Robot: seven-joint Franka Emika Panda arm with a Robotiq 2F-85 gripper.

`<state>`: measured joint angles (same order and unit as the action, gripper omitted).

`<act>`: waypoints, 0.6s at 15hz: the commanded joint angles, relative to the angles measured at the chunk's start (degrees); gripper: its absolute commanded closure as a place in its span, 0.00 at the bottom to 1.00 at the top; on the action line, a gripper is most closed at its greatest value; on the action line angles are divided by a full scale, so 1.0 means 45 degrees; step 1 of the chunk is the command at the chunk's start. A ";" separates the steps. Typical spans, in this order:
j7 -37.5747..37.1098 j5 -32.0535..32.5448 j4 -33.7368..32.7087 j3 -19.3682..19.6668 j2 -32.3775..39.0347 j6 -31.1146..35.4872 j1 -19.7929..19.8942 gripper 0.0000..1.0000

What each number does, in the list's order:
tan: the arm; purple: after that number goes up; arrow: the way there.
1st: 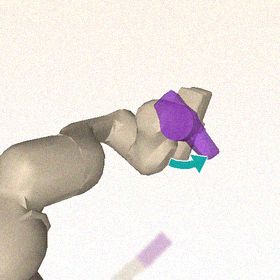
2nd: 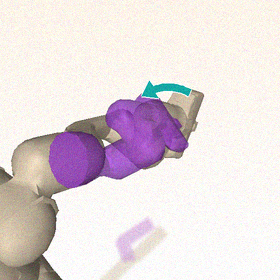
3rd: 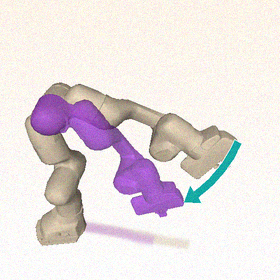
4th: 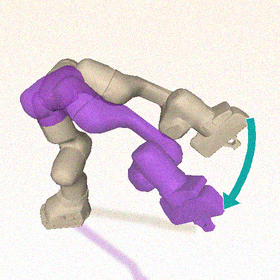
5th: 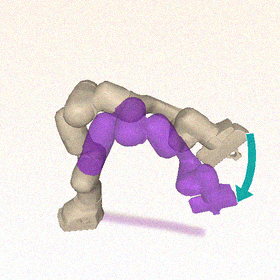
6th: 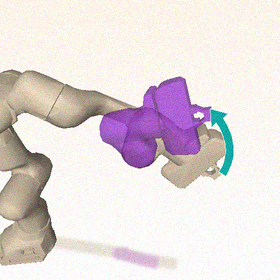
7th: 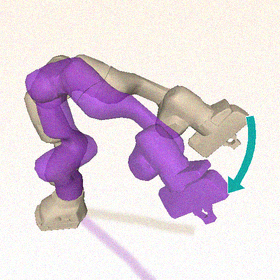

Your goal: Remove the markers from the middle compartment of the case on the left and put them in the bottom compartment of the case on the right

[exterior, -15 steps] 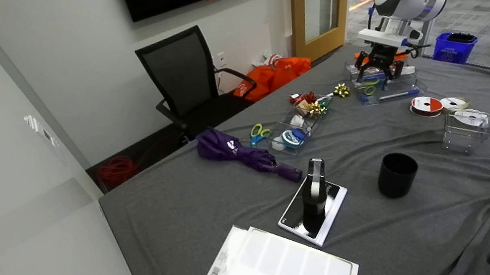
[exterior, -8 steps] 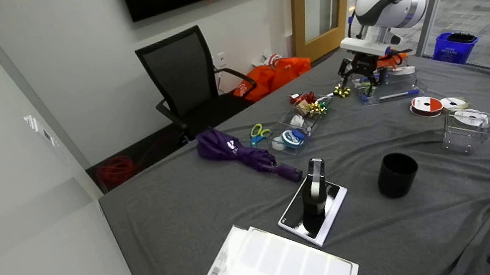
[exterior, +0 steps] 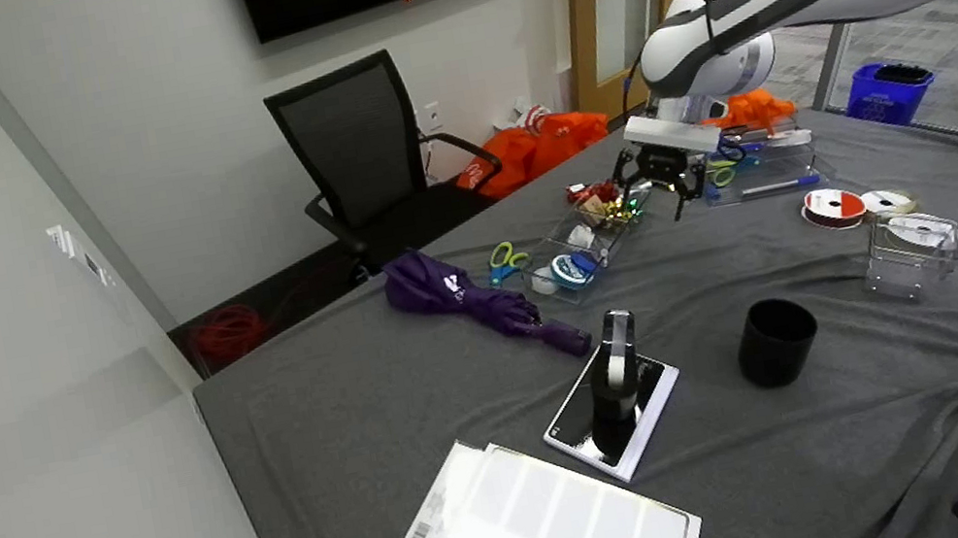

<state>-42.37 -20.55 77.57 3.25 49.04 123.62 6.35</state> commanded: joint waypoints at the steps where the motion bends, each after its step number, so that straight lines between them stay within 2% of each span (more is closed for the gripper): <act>1: 0.0990 0.1268 -0.0330 0.0336 0.0477 0.0075 -0.0614 0.00; 3: 0.1390 0.1939 -0.0105 0.0497 0.0426 0.0644 -0.0867 0.00; 4: 0.0857 0.1440 -0.0142 0.0287 0.0393 0.0158 -0.0666 0.00; 9: 0.0821 0.1496 -0.0142 0.0313 0.0414 0.0202 -0.0726 0.00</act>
<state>-38.88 -13.46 77.17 4.25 50.77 124.74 3.34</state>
